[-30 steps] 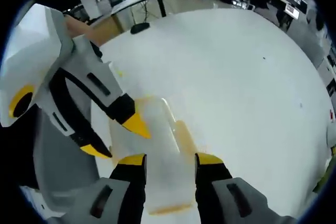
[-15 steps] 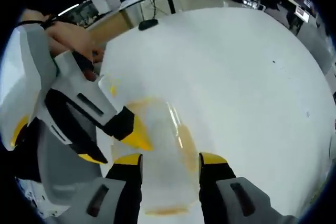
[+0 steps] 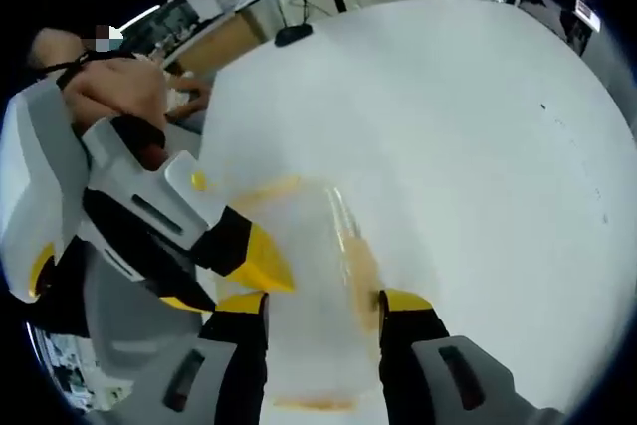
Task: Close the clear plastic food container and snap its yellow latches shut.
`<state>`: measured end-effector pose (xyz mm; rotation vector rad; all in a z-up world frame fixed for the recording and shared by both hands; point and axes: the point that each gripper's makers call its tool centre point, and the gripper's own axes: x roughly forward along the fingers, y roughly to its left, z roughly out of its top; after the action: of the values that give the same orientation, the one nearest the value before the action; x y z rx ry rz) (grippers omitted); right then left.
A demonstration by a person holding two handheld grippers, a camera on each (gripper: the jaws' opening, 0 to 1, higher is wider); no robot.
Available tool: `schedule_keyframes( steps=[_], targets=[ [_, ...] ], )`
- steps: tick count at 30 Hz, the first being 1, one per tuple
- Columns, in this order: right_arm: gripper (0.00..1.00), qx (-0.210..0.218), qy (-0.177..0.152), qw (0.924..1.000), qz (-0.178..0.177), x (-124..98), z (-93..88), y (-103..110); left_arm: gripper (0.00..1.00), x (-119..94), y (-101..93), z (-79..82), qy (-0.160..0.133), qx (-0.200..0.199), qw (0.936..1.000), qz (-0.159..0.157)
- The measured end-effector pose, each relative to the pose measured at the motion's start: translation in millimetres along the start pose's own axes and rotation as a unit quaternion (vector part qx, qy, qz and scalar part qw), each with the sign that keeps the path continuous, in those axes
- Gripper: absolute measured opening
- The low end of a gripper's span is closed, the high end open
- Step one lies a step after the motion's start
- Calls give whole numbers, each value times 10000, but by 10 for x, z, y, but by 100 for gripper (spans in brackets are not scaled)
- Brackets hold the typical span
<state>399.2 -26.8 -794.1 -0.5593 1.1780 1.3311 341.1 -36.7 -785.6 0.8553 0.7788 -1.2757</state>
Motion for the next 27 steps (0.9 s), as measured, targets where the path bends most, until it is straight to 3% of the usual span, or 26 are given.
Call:
schedule_keyframes(
  steps=[8, 18, 27],
  targets=[
    [36, 0, 112, 9999, 88, 17, -15, -15, 44, 16, -4, 4, 48, 2, 10000, 82],
    [36, 85, 186, 9995, 242, 35, -27, -5, 44, 10, 5, -3, -178, -1, 9998, 82],
    [35, 168, 137, 9993, 298, 38, -29, -3, 43, 43, -10, 13, -155, 114, 9995, 237]
  ],
)
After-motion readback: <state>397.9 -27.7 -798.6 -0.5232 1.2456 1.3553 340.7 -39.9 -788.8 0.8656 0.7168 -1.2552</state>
